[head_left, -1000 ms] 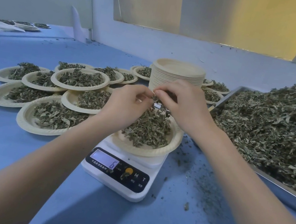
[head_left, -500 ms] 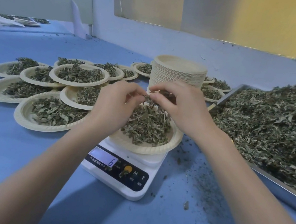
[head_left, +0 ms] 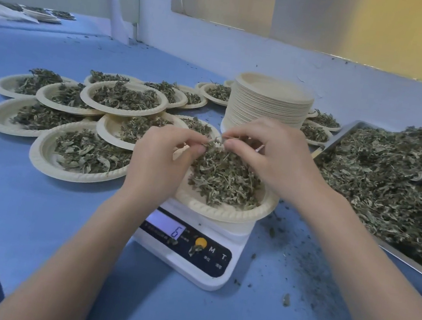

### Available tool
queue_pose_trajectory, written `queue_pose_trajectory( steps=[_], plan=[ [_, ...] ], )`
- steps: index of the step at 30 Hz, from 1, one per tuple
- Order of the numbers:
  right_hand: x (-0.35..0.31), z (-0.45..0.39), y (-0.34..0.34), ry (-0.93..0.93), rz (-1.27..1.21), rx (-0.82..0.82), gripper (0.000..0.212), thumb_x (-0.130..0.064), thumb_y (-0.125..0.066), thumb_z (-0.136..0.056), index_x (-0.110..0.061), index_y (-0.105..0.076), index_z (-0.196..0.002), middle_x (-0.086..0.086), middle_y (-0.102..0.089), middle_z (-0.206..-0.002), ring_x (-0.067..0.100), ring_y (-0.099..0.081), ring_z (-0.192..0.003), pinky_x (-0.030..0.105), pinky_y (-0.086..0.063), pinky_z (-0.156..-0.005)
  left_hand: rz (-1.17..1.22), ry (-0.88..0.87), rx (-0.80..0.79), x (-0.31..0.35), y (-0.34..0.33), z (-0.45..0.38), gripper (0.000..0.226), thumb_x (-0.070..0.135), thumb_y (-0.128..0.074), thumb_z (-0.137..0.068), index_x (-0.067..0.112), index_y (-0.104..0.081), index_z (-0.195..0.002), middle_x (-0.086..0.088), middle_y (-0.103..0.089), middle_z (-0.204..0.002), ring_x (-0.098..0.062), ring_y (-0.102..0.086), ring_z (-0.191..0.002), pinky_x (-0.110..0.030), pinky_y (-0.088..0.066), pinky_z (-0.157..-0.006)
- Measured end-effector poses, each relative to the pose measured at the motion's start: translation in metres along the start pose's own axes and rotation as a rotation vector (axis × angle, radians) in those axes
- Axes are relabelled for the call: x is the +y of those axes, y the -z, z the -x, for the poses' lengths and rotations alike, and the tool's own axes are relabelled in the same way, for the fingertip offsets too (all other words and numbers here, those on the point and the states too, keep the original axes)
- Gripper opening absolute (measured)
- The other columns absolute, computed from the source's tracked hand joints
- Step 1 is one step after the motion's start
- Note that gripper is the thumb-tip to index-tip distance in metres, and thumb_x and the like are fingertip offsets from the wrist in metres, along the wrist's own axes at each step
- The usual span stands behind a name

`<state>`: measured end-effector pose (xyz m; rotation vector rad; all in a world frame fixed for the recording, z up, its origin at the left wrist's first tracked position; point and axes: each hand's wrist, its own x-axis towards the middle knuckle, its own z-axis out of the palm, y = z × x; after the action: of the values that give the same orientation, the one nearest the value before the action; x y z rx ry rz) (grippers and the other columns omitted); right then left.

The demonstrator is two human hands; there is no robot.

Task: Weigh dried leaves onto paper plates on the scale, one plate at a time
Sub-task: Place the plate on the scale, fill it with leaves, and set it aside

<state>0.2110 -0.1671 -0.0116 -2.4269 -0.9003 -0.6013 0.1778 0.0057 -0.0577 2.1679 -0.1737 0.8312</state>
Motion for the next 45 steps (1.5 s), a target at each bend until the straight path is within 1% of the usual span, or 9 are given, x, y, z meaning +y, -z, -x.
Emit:
queue_pose_trajectory(
  steps=[1, 4, 6, 11, 16, 24, 31, 36, 45],
  plan=[
    [0.0, 0.0, 0.001, -0.001, 0.009, -0.028, 0.02, -0.035, -0.067, -0.086, -0.025, -0.073, -0.103, -0.013, -0.062, -0.091, -0.003, -0.049, -0.082, 0.006, -0.035, -0.073, 0.034, 0.008, -0.015, -0.001, 0.001, 0.002, 0.019, 0.019, -0.064, -0.088, 0.028, -0.071, -0.103, 0.026, -0.06, -0.083, 0.013, -0.051, -0.083, -0.004, -0.035, -0.074],
    [0.002, 0.001, 0.004, -0.037, -0.031, -0.069, 0.023, -0.038, -0.07, -0.081, -0.029, -0.072, -0.102, -0.019, -0.061, -0.084, 0.0, -0.055, -0.077, 0.007, -0.038, -0.072, 0.141, 0.06, -0.028, -0.005, 0.004, 0.006, 0.029, 0.021, -0.063, -0.088, 0.042, -0.065, -0.108, 0.021, -0.065, -0.094, -0.003, -0.057, -0.096, -0.027, -0.046, -0.084],
    [0.004, 0.002, 0.005, -0.054, -0.041, -0.065, 0.02, -0.036, -0.07, -0.082, -0.03, -0.073, -0.1, -0.025, -0.059, -0.081, -0.008, -0.056, -0.075, 0.006, -0.04, -0.073, 0.199, 0.082, -0.021, -0.006, 0.006, 0.008, 0.029, 0.02, -0.063, -0.088, 0.045, -0.065, -0.102, 0.019, -0.067, -0.094, -0.009, -0.058, -0.095, -0.034, -0.049, -0.081],
    [0.007, 0.002, 0.008, -0.055, -0.057, -0.018, 0.015, -0.028, -0.07, -0.083, -0.025, -0.075, -0.097, -0.032, -0.055, -0.078, -0.022, -0.052, -0.074, 0.003, -0.04, -0.076, 0.235, 0.114, 0.012, -0.008, 0.006, 0.011, 0.028, 0.016, -0.061, -0.087, 0.043, -0.067, -0.088, 0.018, -0.066, -0.083, -0.007, -0.057, -0.079, -0.024, -0.044, -0.066],
    [0.007, 0.002, 0.016, -0.09, -0.142, 0.083, 0.013, -0.027, -0.07, -0.083, -0.027, -0.074, -0.096, -0.015, -0.069, -0.083, -0.001, -0.064, -0.075, 0.019, -0.053, -0.075, 0.265, 0.148, 0.033, -0.009, 0.006, 0.012, 0.029, 0.013, -0.06, -0.086, 0.04, -0.068, -0.084, 0.015, -0.065, -0.08, -0.002, -0.053, -0.068, -0.018, -0.039, -0.062],
    [0.013, 0.003, 0.019, -0.136, -0.153, 0.096, 0.03, -0.047, -0.069, -0.075, -0.031, -0.07, -0.1, -0.01, -0.066, -0.075, -0.01, -0.056, -0.061, 0.003, -0.042, -0.062, 0.263, 0.169, 0.025, -0.009, 0.006, 0.012, 0.028, 0.012, -0.059, -0.087, 0.039, -0.068, -0.085, 0.012, -0.064, -0.082, -0.005, -0.053, -0.069, -0.019, -0.04, -0.065],
    [0.019, 0.002, 0.019, -0.148, -0.067, 0.177, 0.032, -0.064, -0.052, -0.075, -0.037, -0.066, -0.087, -0.007, -0.061, -0.061, 0.011, -0.055, -0.065, 0.016, -0.038, -0.056, 0.251, 0.177, 0.029, -0.008, 0.007, 0.012, 0.03, 0.011, -0.058, -0.087, 0.04, -0.067, -0.084, 0.011, -0.064, -0.084, 0.001, -0.051, -0.065, -0.014, -0.039, -0.065],
    [0.02, 0.002, 0.017, -0.148, -0.059, 0.17, 0.037, -0.068, -0.047, -0.075, -0.036, -0.064, -0.082, -0.011, -0.054, -0.054, 0.005, -0.051, -0.058, 0.013, -0.035, -0.054, 0.254, 0.189, 0.028, -0.008, 0.007, 0.012, 0.03, 0.011, -0.057, -0.087, 0.04, -0.067, -0.083, 0.01, -0.064, -0.084, 0.0, -0.051, -0.065, -0.014, -0.04, -0.063],
    [0.016, 0.002, 0.015, -0.165, -0.109, 0.212, 0.016, -0.045, -0.064, -0.085, -0.032, -0.064, -0.074, -0.013, -0.061, -0.062, -0.006, -0.05, -0.057, 0.005, -0.035, -0.056, 0.232, 0.195, 0.026, -0.01, 0.007, 0.011, 0.028, 0.013, -0.058, -0.087, 0.039, -0.068, -0.085, 0.012, -0.063, -0.082, 0.001, -0.048, -0.06, -0.009, -0.037, -0.06]
  ],
)
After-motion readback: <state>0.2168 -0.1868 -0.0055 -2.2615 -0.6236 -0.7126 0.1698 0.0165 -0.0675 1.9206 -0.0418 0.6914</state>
